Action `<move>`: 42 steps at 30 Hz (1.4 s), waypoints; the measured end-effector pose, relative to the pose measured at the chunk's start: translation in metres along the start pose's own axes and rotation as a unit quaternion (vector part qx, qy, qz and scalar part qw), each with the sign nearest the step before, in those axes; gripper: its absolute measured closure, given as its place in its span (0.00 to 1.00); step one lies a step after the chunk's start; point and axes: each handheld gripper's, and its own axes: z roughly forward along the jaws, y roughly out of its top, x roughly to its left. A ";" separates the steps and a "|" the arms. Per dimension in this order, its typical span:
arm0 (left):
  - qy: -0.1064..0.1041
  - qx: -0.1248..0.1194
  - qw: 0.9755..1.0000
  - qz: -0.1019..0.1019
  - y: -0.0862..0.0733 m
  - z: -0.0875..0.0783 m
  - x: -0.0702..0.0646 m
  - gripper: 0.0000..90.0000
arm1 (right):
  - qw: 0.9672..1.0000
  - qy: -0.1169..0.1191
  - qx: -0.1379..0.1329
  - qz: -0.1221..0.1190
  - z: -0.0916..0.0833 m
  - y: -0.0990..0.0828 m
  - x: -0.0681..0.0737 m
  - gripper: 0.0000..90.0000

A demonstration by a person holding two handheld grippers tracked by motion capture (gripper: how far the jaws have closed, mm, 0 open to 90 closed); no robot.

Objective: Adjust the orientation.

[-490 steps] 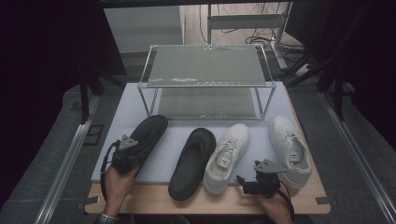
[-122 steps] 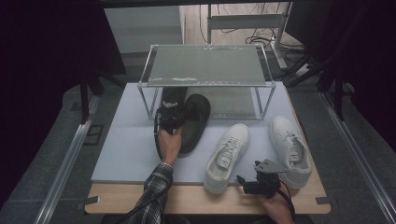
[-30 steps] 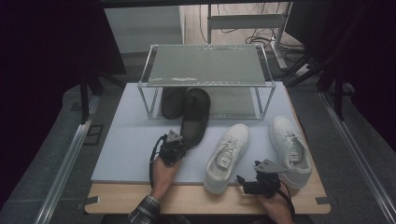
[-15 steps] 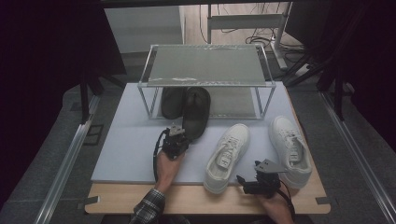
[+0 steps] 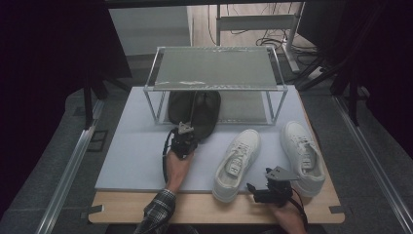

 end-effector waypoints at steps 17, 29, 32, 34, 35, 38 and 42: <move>0.022 0.007 1.000 -0.002 0.021 0.020 0.007 0.98 | 1.000 0.000 -0.001 -0.001 0.000 0.000 0.000 0.09; 0.035 0.006 0.999 -0.010 0.031 0.035 0.015 0.98 | 1.000 0.000 -0.002 -0.001 0.000 0.000 0.000 0.09; 0.039 0.007 0.999 -0.011 0.033 0.038 0.017 0.98 | 1.000 0.000 -0.002 -0.001 0.000 0.000 0.000 0.09; 0.043 0.009 0.999 -0.008 0.034 0.040 0.019 0.98 | 1.000 0.000 -0.002 -0.001 0.000 0.000 0.000 0.09; 0.044 0.010 0.999 -0.007 0.035 0.040 0.019 0.98 | 1.000 0.001 -0.002 -0.001 0.000 0.000 0.000 0.09; 0.046 0.009 0.999 -0.010 0.036 0.043 0.021 0.98 | 1.000 0.001 -0.002 -0.001 0.000 0.000 0.000 0.09; 0.049 0.008 0.999 -0.012 0.038 0.046 0.024 0.98 | 1.000 0.001 -0.002 -0.001 0.000 0.000 0.000 0.09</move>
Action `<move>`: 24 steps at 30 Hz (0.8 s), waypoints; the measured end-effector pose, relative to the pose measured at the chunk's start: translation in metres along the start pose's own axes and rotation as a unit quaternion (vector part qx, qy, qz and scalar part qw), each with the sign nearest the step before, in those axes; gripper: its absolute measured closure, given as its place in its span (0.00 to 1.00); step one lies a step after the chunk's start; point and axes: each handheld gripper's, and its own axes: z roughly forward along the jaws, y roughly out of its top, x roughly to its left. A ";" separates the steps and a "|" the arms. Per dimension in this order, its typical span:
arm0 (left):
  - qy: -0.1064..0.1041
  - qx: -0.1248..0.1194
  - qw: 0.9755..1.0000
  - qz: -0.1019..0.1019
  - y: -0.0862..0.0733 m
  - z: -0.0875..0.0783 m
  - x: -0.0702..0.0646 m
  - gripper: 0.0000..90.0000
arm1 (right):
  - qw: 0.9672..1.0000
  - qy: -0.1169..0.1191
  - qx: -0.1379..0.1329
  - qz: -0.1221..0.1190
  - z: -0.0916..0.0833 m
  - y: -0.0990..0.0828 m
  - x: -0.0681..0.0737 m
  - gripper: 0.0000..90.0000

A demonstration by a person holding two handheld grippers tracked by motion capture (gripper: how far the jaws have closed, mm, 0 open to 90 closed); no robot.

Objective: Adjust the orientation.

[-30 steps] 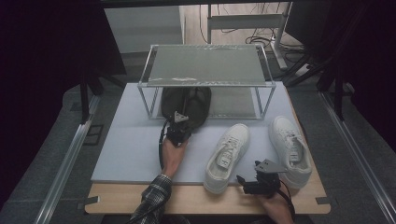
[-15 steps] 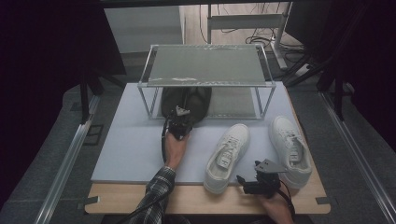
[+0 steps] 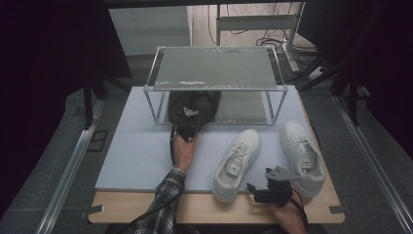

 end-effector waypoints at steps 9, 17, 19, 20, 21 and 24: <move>-0.006 -0.003 1.000 0.000 0.001 0.001 0.002 0.95 | 1.000 0.002 -0.001 0.000 0.000 0.000 0.000 0.09; -0.023 -0.009 1.000 0.003 -0.001 -0.011 0.002 0.94 | 1.000 0.002 -0.001 0.000 0.000 0.000 0.000 0.09; -0.025 -0.011 1.000 0.007 -0.002 -0.014 0.001 0.93 | 1.000 0.002 -0.001 0.000 0.000 0.000 0.000 0.09; -0.027 -0.011 1.000 0.007 -0.003 -0.015 0.001 0.93 | 1.000 0.002 -0.001 0.000 0.000 0.000 0.000 0.09; -0.028 -0.011 1.000 0.009 -0.003 -0.017 0.001 0.92 | 1.000 0.001 0.000 0.000 0.000 0.000 0.000 0.09; -0.031 -0.007 0.999 0.013 -0.005 -0.021 0.000 0.89 | 1.000 0.001 0.000 0.000 0.000 0.000 0.000 0.09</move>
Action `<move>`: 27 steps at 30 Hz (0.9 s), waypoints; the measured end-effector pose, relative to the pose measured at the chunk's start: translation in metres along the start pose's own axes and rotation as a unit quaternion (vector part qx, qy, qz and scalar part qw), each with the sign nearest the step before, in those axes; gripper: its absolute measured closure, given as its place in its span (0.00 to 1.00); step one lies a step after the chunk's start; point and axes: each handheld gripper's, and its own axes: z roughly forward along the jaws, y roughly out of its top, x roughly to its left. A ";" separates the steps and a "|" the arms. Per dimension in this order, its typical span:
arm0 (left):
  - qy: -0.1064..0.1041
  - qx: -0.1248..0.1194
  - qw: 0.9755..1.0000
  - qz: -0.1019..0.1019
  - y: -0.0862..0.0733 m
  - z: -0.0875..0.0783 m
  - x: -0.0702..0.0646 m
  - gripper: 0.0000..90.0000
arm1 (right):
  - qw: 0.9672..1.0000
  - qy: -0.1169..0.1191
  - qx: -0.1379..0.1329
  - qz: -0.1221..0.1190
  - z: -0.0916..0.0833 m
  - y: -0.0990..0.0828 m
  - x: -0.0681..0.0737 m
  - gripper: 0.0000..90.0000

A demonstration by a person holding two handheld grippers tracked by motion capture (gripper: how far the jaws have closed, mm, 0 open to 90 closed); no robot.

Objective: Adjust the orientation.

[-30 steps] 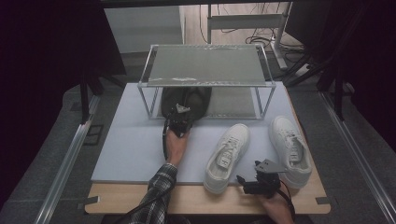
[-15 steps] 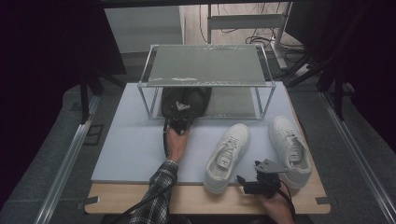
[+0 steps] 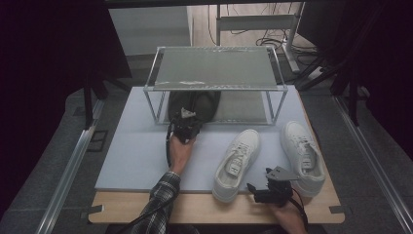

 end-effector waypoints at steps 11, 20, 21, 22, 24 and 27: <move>-0.005 -0.006 1.000 0.016 -0.005 -0.018 -0.005 0.77 | 1.000 0.000 0.000 0.000 0.000 0.000 0.000 0.09; -0.010 0.001 1.000 0.020 -0.013 -0.029 -0.006 0.63 | 1.000 0.000 0.000 0.001 0.000 0.000 0.000 0.09; -0.010 0.003 1.000 0.021 -0.015 -0.031 -0.005 0.61 | 1.000 0.000 0.000 0.001 0.000 0.000 0.000 0.09; -0.012 0.004 1.000 0.020 -0.016 -0.032 -0.005 0.59 | 1.000 0.000 0.000 0.001 0.000 0.000 0.000 0.09; -0.012 0.004 1.000 0.020 -0.018 -0.035 -0.004 0.56 | 1.000 0.000 0.000 0.001 0.000 0.000 0.000 0.09; -0.013 0.005 1.000 0.019 -0.021 -0.039 -0.002 0.50 | 1.000 -0.001 0.000 0.000 0.000 0.000 0.000 0.09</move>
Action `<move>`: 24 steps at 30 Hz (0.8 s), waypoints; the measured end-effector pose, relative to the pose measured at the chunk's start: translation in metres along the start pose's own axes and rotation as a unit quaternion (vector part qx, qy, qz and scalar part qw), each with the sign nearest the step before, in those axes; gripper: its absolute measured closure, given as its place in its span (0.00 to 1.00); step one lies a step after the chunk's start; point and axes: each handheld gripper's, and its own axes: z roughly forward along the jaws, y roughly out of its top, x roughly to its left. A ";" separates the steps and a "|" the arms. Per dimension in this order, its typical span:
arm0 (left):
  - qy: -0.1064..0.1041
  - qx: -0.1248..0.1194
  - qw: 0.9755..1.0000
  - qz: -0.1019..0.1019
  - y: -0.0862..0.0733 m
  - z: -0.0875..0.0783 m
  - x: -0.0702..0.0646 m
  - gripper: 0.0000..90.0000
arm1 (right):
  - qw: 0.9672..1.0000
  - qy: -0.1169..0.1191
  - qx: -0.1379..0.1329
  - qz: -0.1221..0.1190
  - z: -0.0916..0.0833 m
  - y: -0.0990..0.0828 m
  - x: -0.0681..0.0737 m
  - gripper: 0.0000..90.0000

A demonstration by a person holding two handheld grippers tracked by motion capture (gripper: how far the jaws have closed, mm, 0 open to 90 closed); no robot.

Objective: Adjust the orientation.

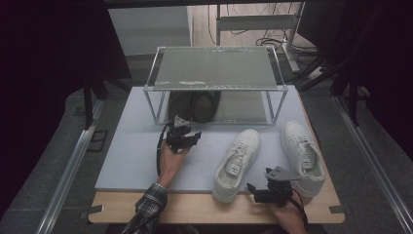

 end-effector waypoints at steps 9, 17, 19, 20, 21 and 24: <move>0.005 0.003 1.000 0.009 -0.010 -0.015 -0.001 0.32 | 1.000 -0.001 0.001 -0.001 0.000 0.000 0.000 0.09; -0.002 -0.009 1.000 0.002 -0.019 -0.036 0.000 0.19 | 1.000 -0.001 0.001 0.000 0.000 0.000 0.000 0.09; -0.004 -0.008 1.000 0.004 -0.022 -0.040 0.000 0.16 | 1.000 -0.001 0.001 -0.001 0.000 0.000 0.000 0.09; -0.005 -0.008 1.000 0.006 -0.023 -0.042 -0.001 0.15 | 1.000 -0.001 0.001 -0.001 0.000 0.000 0.000 0.09; -0.004 -0.008 1.000 0.008 -0.025 -0.044 -0.001 0.15 | 1.000 -0.001 0.001 -0.001 0.000 0.000 0.000 0.09; -0.007 -0.007 1.000 0.012 -0.029 -0.049 -0.002 0.14 | 1.000 -0.001 0.001 -0.001 0.000 0.000 0.000 0.09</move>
